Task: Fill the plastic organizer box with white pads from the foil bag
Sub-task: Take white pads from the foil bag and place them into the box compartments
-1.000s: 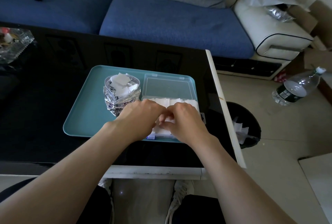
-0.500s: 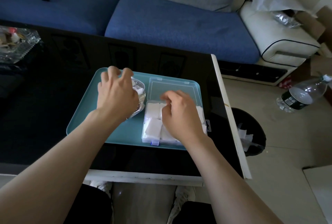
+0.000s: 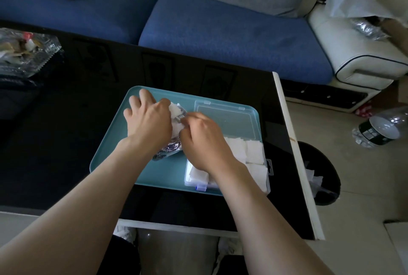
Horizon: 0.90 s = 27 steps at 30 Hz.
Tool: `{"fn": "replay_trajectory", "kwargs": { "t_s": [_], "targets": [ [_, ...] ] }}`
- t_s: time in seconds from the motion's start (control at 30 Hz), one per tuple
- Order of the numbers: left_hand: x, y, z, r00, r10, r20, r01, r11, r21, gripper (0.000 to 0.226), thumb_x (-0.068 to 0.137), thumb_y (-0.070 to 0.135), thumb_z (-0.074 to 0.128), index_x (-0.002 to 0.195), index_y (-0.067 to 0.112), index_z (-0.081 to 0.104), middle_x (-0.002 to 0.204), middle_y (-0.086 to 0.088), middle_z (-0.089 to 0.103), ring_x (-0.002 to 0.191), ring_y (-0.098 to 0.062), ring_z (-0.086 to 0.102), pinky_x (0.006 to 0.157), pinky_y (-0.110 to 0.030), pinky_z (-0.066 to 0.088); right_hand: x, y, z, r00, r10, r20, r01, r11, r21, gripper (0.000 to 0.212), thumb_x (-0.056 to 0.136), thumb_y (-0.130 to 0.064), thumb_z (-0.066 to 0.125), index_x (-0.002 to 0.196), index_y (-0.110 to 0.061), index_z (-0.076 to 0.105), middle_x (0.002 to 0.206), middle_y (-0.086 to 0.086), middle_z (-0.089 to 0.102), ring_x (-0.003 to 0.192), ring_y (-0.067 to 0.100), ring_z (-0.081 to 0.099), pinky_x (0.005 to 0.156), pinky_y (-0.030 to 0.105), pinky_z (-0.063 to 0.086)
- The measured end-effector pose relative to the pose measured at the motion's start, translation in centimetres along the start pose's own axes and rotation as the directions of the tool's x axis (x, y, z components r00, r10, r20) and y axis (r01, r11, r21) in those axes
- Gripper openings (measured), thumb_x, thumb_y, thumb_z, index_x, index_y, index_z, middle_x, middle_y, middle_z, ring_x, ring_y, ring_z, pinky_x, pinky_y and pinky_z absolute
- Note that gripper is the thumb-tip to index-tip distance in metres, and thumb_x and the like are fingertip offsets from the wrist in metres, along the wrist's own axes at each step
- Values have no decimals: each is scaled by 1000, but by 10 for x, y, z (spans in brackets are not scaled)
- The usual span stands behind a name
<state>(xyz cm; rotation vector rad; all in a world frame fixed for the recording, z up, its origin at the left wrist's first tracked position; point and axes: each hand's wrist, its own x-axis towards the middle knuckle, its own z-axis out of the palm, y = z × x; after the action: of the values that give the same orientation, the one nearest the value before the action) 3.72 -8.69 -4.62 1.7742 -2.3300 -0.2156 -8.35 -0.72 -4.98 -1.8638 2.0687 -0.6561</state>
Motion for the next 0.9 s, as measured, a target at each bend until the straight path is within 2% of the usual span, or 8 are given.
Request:
{"fn": "replay_trajectory", "kwargs": {
  "t_s": [0.07,0.13,0.23,0.33,0.5,0.6,0.67,0.9],
  "targets": [
    [1,1,1,999,52,-10,-52,998,22,29,100,18,59,128,18,64,132,-13,44,122,-39,40,95,-49,36,4,0,4,999,-1,-40,-1,999,-32,23,100,-14,51,77,-14,53,86,3,54,80,25,53,74,41,47],
    [2,1,2,998,54,24,-55,998,38,21,99,17,57,117,17,67,130,-11,49,122,-37,43,90,-46,33,7,0,8,997,-23,-78,15,995,-99,29,101,-17,56,73,-13,56,82,4,56,79,26,54,72,42,48],
    [4,-2,5,997,21,71,-24,999,34,6,96,15,60,94,16,65,117,-8,54,110,-33,49,82,-42,31,10,3,10,997,-39,-67,29,989,-145,23,100,-29,65,86,-13,73,88,4,66,91,27,58,81,44,51],
    [6,-8,9,997,-7,83,9,1000,-14,23,89,16,73,79,14,52,98,-5,55,88,-30,48,78,-40,35,13,2,14,998,-61,-18,58,989,-133,18,93,-30,75,97,-12,73,96,6,70,97,29,59,83,43,50],
    [7,-10,8,994,-37,107,47,995,-89,22,83,7,74,103,11,65,103,-7,52,82,-31,49,78,-39,35,22,-2,24,997,-65,49,69,994,-86,10,87,-18,69,92,-11,64,69,7,59,72,35,60,60,38,40],
    [7,-11,7,994,-42,101,55,990,-129,38,86,0,71,120,10,59,112,-10,47,90,-34,52,82,-41,33,23,-2,30,996,-72,58,79,987,-141,32,91,-30,68,117,-12,66,76,7,65,80,37,62,64,38,34],
    [8,-13,8,993,-34,114,50,989,-137,43,87,3,74,126,9,56,120,-14,52,103,-37,56,83,-41,32,23,-3,32,996,-69,60,78,984,-161,27,92,-37,67,107,-16,66,80,5,67,83,36,60,66,39,33],
    [9,-16,8,986,-4,167,18,996,-82,23,80,6,69,100,15,62,96,-4,66,95,-33,61,79,-40,25,24,-9,27,998,-40,50,48,984,-170,11,86,-30,69,84,-27,58,78,3,64,86,39,59,70,41,33]
  ]
}}
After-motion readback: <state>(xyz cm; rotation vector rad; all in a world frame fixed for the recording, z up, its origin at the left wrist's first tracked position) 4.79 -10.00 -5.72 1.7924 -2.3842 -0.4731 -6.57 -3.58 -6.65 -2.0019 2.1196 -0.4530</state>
